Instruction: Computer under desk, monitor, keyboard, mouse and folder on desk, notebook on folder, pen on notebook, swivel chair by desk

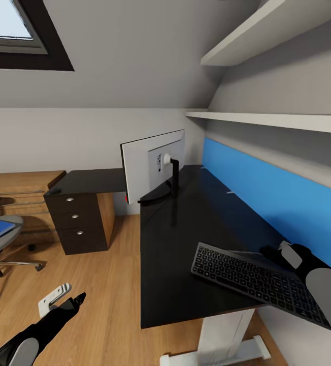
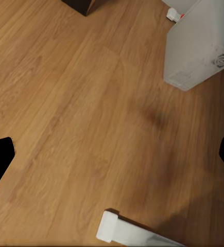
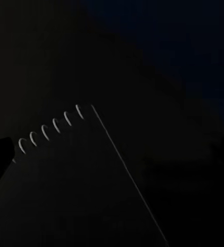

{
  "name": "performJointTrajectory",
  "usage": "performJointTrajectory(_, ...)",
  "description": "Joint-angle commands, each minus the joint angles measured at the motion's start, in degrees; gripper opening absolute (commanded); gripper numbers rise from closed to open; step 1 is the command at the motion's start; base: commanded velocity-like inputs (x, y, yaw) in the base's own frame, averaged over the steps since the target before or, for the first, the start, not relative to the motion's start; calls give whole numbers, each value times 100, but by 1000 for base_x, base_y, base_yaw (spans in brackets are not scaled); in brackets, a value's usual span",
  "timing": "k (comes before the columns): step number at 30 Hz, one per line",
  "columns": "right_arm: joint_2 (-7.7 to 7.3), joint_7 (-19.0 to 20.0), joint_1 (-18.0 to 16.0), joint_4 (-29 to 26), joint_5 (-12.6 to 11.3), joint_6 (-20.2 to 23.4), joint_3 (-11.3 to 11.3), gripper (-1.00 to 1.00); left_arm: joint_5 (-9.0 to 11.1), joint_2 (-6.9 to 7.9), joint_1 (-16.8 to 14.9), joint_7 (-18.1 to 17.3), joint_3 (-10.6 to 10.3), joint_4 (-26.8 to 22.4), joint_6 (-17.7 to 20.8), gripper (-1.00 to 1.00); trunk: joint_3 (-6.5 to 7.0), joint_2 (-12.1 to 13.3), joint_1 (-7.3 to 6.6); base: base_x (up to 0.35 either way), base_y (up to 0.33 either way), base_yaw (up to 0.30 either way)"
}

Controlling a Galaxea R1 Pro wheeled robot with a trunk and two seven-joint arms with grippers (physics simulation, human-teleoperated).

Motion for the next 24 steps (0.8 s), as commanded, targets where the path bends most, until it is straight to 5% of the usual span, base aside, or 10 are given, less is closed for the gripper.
performJointTrajectory(1, 0, -37, 0, -14, -42, 29, -6, 100, 61, 2, -2, 49, -1, -9, 14, 100, -5, -3, -1, -71, 0, 0)
performJointTrajectory(24, -9, -37, 0, -14, -38, 29, -6, 100, 61, 2, -2, 47, -2, -9, 19, 100, -5, -3, -1, -92, 0, 0)
